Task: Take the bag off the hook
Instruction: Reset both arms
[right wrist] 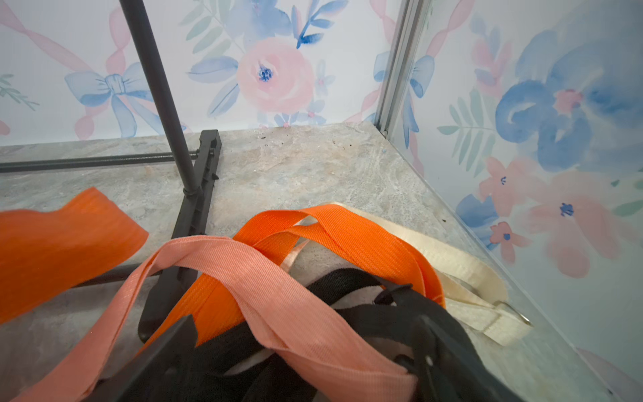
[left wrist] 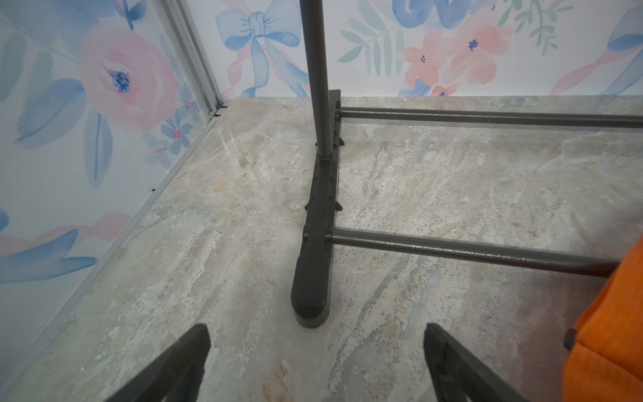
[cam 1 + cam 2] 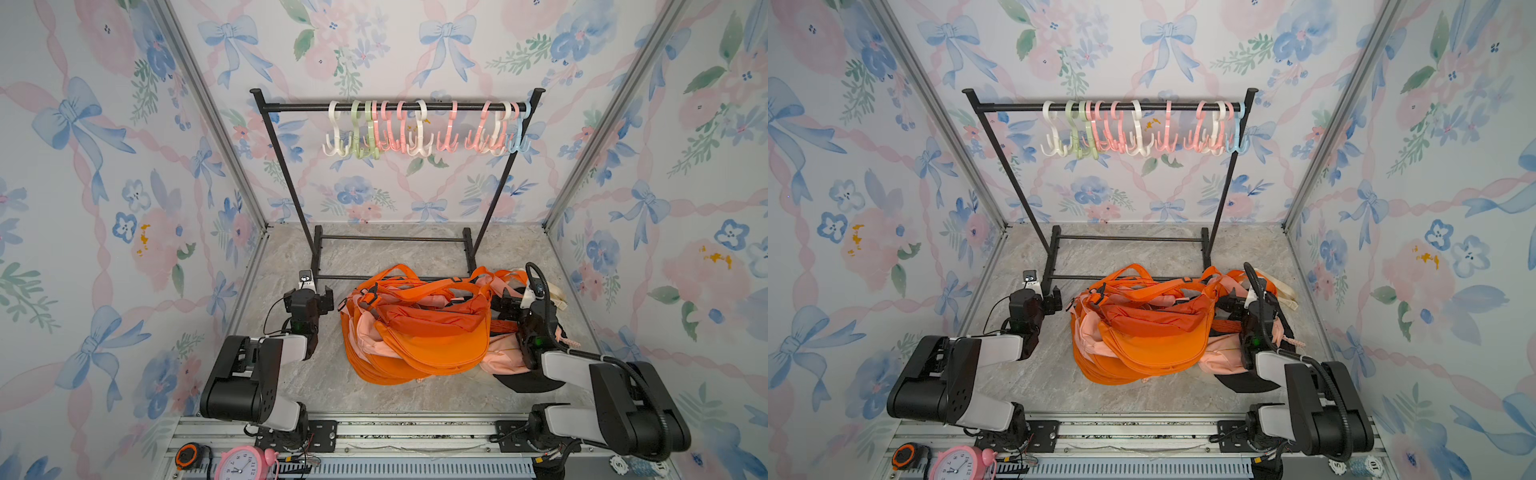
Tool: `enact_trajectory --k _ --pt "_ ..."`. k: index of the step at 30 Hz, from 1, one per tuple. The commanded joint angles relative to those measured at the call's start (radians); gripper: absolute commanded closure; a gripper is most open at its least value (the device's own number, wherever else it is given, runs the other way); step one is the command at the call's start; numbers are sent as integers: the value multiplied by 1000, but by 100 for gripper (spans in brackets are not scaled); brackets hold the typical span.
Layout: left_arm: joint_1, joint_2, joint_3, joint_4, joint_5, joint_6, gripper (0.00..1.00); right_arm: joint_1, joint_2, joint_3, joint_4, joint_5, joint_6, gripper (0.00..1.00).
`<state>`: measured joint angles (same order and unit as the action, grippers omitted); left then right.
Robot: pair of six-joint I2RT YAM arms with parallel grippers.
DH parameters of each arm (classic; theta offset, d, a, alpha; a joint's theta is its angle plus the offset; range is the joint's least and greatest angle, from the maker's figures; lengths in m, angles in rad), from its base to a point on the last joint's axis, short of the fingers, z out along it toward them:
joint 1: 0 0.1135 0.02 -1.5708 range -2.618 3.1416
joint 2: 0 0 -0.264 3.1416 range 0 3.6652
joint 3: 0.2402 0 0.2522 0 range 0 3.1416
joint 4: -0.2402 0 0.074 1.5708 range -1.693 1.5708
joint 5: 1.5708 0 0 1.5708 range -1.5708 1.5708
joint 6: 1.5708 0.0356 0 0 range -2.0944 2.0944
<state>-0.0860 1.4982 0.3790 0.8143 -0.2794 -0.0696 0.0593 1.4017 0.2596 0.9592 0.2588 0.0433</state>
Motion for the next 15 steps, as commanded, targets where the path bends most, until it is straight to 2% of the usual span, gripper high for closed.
enact_trajectory --k 1,2,4,7,9,12,15 --pt "0 25 -24 140 -17 31 2 -2 179 -38 315 -7 -14 3" --pt "-1 21 -31 150 -12 32 2 4 187 -42 332 -4 -21 3" --pt "-3 16 -63 208 -23 30 2 5 114 4 137 -14 -15 3" --pt "-3 35 -124 318 -12 31 2 4 157 113 -1 -68 -37 3" --pt "-5 69 -144 407 15 53 2 -3 127 149 -125 -89 -35 3" --pt "33 52 -120 325 96 33 2 -2 144 132 -63 -87 -37 3" --pt "32 50 -120 323 95 34 2 -1 137 140 -89 -89 -39 3"
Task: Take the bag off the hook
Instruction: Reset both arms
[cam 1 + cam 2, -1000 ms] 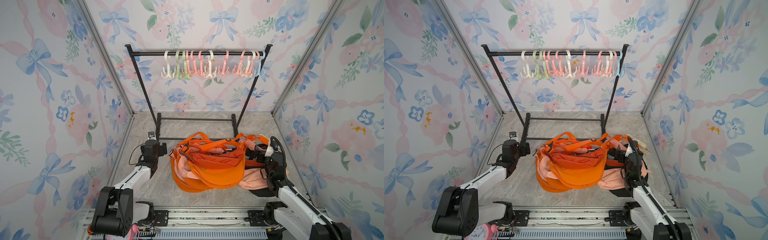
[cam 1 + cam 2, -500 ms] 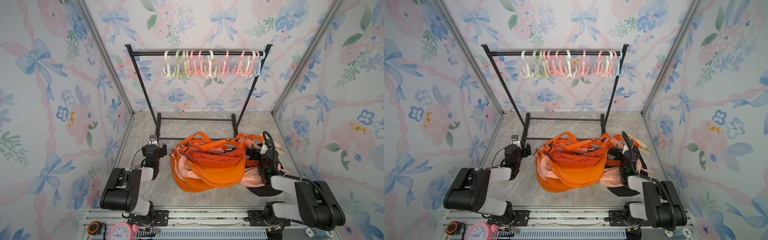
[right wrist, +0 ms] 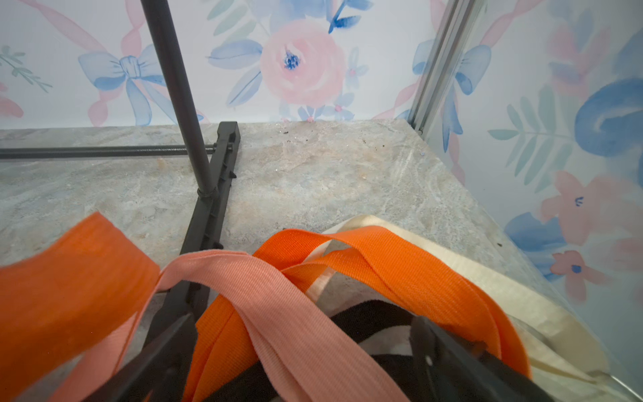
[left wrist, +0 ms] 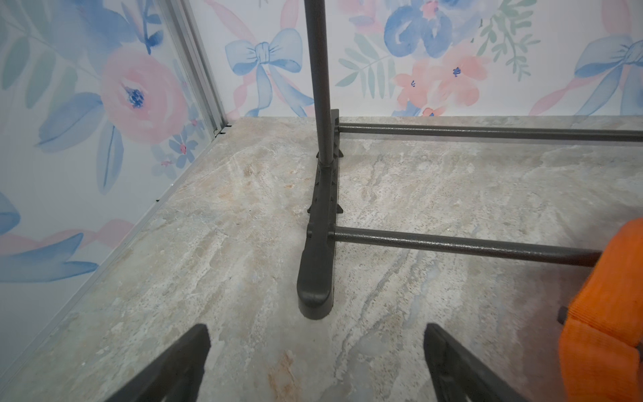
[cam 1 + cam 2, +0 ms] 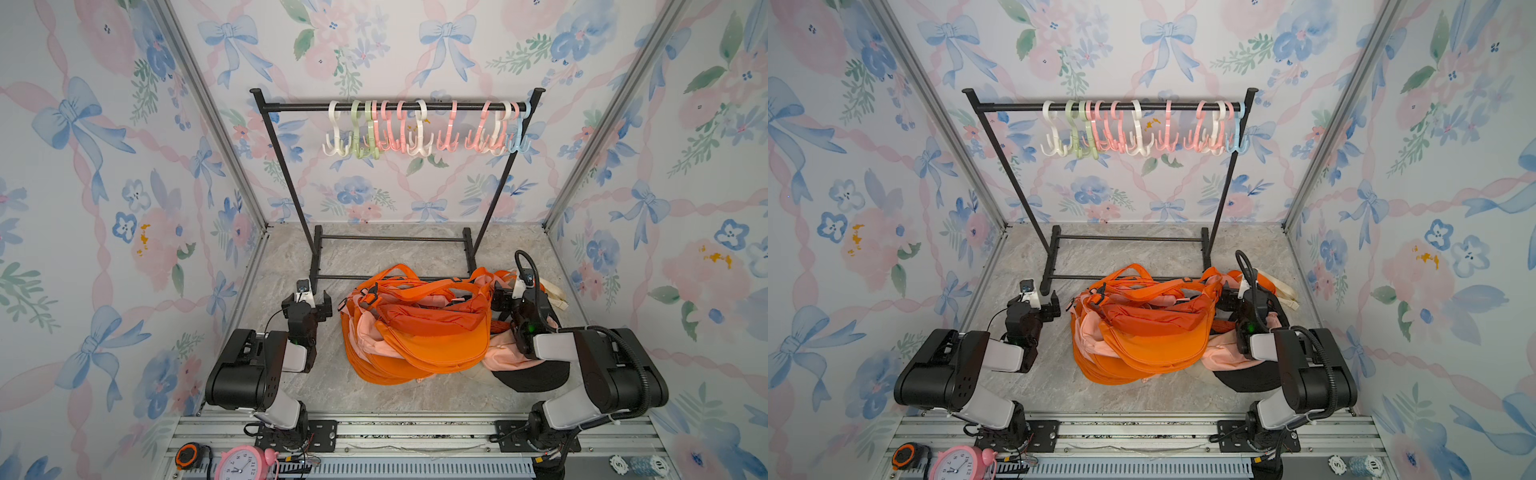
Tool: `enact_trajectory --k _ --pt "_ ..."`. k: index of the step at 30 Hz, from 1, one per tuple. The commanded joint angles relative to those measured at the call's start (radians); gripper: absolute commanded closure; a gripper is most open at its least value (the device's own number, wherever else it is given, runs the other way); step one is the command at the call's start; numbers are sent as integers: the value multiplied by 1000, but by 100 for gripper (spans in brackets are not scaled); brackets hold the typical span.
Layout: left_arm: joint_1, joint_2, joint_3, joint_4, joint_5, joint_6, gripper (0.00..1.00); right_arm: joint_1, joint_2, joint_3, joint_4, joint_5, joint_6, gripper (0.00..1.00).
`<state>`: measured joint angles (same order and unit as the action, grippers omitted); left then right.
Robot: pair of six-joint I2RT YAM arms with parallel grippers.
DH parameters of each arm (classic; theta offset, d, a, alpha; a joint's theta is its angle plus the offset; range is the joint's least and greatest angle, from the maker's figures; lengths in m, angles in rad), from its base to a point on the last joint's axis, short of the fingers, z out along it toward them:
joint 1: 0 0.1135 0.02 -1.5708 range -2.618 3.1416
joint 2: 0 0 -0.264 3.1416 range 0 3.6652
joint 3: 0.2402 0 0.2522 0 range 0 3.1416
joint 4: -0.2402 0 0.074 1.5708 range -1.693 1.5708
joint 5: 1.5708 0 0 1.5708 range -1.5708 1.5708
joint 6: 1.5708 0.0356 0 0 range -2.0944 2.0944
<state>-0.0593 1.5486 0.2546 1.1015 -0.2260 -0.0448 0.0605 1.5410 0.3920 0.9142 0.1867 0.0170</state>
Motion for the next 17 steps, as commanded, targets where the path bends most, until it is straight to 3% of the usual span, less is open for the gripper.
enact_trajectory --k 1,17 --pt "6 0 4 36 41 8 2 -2 -1 6 -35 -15 -14 3" --pt "7 -2 4 35 47 10 2 6 -2 7 -41 -3 -18 3"
